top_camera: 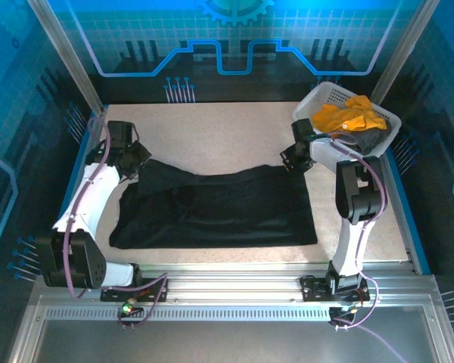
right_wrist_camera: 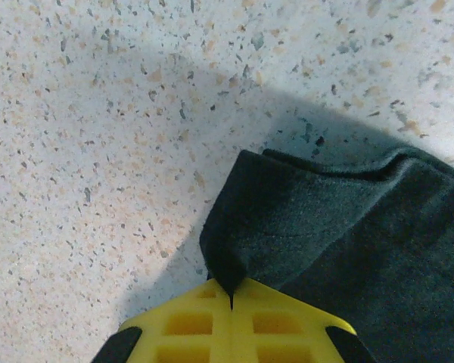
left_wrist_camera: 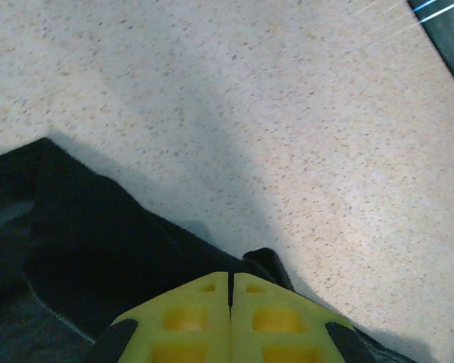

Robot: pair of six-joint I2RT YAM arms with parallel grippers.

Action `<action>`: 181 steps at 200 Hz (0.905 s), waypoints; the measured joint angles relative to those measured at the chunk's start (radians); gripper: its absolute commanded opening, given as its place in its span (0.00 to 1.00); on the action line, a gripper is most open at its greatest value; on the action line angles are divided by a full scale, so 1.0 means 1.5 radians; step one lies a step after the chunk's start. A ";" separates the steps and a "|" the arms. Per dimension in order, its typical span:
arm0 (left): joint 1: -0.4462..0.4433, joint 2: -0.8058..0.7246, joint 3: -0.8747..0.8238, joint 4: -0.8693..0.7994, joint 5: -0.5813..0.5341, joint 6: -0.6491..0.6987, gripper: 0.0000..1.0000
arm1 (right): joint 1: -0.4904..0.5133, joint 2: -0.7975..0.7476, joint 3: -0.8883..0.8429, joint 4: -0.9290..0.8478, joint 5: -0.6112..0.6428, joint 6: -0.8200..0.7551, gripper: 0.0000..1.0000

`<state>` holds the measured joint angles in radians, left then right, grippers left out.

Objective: Fold and stack the t-shirts

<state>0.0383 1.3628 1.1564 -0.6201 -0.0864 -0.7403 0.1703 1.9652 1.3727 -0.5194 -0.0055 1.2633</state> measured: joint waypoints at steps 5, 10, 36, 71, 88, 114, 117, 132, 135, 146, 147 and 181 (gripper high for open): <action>0.003 0.000 0.001 0.009 0.006 0.006 0.00 | -0.001 -0.005 -0.004 0.002 -0.002 0.000 0.00; 0.005 0.001 0.001 0.016 0.010 0.009 0.00 | -0.002 -0.009 -0.008 0.005 -0.003 0.000 0.00; 0.018 0.030 0.031 0.038 0.035 0.027 0.00 | -0.006 -0.029 -0.017 0.016 -0.008 -0.001 0.00; 0.027 0.096 0.105 0.061 0.057 0.046 0.00 | -0.010 -0.040 -0.022 0.028 -0.018 -0.003 0.00; 0.027 0.121 0.137 0.066 0.062 0.059 0.00 | -0.012 -0.041 -0.024 0.035 -0.021 -0.004 0.00; 0.027 0.136 0.152 0.068 0.064 0.077 0.00 | -0.014 -0.041 -0.032 0.044 -0.031 -0.006 0.00; 0.027 0.136 0.152 0.067 0.064 0.078 0.00 | -0.014 -0.041 -0.033 0.046 -0.033 -0.006 0.00; 0.027 0.134 0.150 0.067 0.064 0.087 0.00 | -0.014 -0.046 -0.044 0.052 -0.038 -0.008 0.00; 0.027 0.133 0.148 0.068 0.064 0.089 0.00 | -0.014 -0.047 -0.047 0.053 -0.039 -0.009 0.00; 0.027 0.122 0.135 0.067 0.063 0.097 0.00 | -0.014 -0.055 -0.058 0.055 -0.042 -0.011 0.00; 0.027 0.121 0.134 0.067 0.063 0.098 0.00 | -0.014 -0.056 -0.059 0.055 -0.042 -0.011 0.00; 0.027 0.036 0.060 0.041 0.044 0.107 0.00 | -0.014 -0.095 -0.090 0.056 -0.052 -0.026 0.00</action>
<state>0.0784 1.4162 1.2457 -0.5579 -0.0208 -0.5800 0.1490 1.8225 1.2373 -0.4351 -0.0830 1.2240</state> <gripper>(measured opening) 0.058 0.047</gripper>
